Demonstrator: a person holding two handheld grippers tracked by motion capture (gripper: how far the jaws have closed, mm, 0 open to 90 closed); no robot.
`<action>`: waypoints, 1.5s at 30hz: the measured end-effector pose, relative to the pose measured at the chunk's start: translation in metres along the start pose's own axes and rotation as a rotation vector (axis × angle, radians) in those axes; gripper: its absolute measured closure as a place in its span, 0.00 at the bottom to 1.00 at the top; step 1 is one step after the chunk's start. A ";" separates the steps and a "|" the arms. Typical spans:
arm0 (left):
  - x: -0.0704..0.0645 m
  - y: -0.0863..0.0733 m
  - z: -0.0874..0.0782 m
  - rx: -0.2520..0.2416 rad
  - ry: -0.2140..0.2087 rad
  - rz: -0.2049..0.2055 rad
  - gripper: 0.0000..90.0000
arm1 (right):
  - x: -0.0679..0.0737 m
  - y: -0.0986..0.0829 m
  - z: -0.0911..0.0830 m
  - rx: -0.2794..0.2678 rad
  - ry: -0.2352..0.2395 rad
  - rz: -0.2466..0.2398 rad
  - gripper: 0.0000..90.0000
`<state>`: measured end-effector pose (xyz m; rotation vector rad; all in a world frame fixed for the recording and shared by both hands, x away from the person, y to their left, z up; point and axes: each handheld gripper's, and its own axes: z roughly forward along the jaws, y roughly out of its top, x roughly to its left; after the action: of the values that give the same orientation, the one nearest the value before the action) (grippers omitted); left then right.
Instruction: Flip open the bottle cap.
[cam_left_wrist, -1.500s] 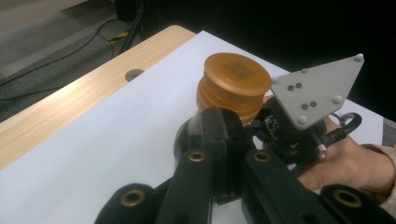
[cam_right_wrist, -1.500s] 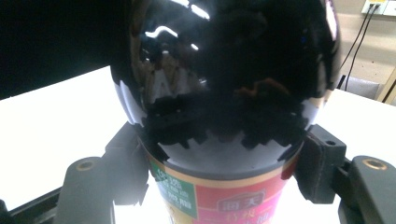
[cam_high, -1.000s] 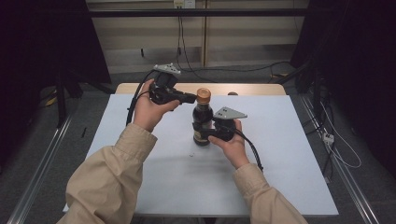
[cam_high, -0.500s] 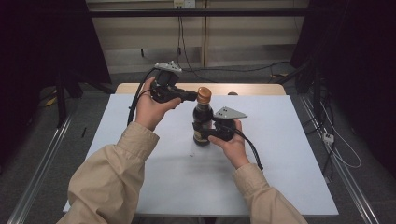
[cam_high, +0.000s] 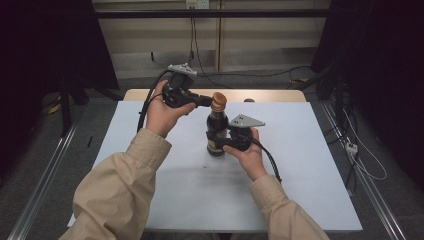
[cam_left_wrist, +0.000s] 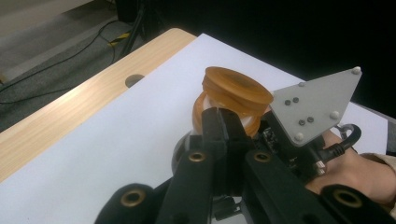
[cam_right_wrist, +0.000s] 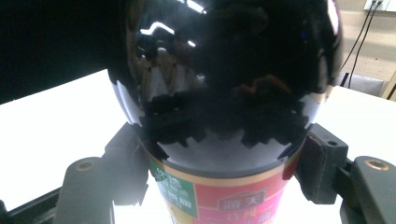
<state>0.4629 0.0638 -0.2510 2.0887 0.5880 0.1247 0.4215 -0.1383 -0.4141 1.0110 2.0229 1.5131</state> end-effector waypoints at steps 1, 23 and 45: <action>0.000 0.000 0.000 -0.004 -0.003 -0.001 1.00 | 0.000 0.000 0.000 0.001 0.000 0.001 0.34; -0.001 0.003 -0.001 0.002 0.002 0.004 1.00 | 0.000 -0.001 0.001 0.000 0.000 0.005 0.34; -0.004 0.009 -0.002 -0.005 -0.004 0.019 1.00 | 0.001 -0.001 0.001 0.005 0.001 0.010 0.33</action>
<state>0.4618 0.0595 -0.2419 2.0901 0.5649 0.1327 0.4214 -0.1376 -0.4151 1.0234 2.0262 1.5150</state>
